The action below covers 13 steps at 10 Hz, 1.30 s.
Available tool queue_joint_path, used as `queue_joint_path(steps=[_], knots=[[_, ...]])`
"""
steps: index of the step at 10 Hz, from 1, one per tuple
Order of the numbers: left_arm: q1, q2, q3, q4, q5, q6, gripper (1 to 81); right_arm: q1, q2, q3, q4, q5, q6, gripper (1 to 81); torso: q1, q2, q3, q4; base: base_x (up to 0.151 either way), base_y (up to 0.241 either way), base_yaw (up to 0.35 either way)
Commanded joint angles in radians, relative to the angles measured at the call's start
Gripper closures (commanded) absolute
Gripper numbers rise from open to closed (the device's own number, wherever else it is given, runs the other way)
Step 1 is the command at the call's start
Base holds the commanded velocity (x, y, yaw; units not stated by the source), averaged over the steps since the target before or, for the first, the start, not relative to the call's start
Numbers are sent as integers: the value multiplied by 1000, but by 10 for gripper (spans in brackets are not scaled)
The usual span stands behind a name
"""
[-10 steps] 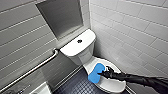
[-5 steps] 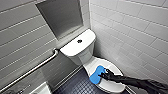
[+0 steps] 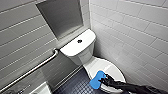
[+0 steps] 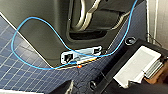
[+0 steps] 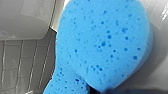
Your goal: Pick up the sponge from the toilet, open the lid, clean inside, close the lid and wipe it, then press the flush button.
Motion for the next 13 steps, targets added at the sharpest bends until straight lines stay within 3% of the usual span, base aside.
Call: queue_joint_path(steps=[1, 4, 7, 11, 13], knots=[[23, -18, 3, -2, 109, 8, 10, -7, -253, 319, -4, 66, 7, 811, 0, 0, 0, 0, 0, 0, 0], [28, -21, 5, 1, 111, 10, 10, -98, -451, 500, -4, 130, 12, 811, 0, 0, 0, 0, 0, 0, 0], [32, -32, 5, 3, 114, 14, 10, -260, -545, 482, -2, 274, 18, 811, 0, 0, 0, 0, 0, 0, 0], [39, -32, 5, 3, 116, 20, 10, -489, -650, 401, -8, 470, 97, 811, 0, 0, 0, 0, 0, 0, 0], [37, -33, 0, -9, 105, 20, 10, -613, -724, 448, -48, 473, 130, 811, 0, 0, 0, 0, 0, 0, 0]])
